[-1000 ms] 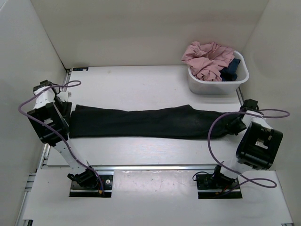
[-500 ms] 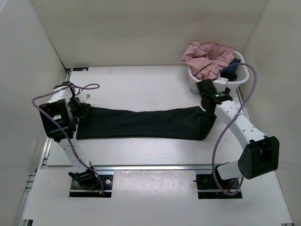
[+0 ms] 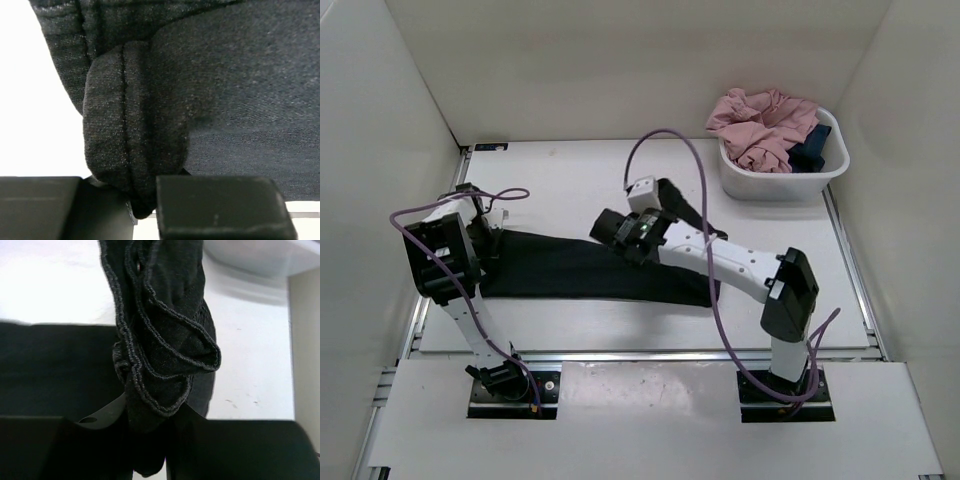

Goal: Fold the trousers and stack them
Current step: Fold the trousers

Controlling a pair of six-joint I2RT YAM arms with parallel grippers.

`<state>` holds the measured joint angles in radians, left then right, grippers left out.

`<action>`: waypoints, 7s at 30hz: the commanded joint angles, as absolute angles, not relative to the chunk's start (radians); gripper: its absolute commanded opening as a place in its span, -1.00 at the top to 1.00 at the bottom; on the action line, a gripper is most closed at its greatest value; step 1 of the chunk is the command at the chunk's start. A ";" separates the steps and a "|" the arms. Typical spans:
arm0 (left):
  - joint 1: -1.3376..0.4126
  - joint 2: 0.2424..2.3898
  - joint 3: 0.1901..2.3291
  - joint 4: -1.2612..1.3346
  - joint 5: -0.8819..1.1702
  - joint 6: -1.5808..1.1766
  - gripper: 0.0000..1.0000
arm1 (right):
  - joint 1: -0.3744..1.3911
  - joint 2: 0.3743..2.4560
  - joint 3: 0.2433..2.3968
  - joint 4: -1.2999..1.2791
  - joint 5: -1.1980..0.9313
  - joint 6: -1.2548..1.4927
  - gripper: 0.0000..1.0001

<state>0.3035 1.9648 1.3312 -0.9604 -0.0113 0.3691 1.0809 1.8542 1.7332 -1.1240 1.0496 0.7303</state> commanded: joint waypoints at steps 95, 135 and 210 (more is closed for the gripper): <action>-0.546 1.643 1.153 -0.810 0.305 0.428 -0.33 | 0.448 1.352 0.589 -0.208 0.001 0.936 1.00; -0.350 1.733 1.292 -0.842 0.178 0.348 -0.72 | 0.627 1.719 2.060 -1.488 0.437 0.419 1.00; -0.211 1.525 1.462 -0.887 0.489 0.440 -0.52 | 0.870 1.578 1.234 -0.506 0.431 0.813 0.55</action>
<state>-0.0864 1.5658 1.4490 -0.8295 0.2775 0.4091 0.9020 1.5505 1.3087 -0.4808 0.3893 0.7174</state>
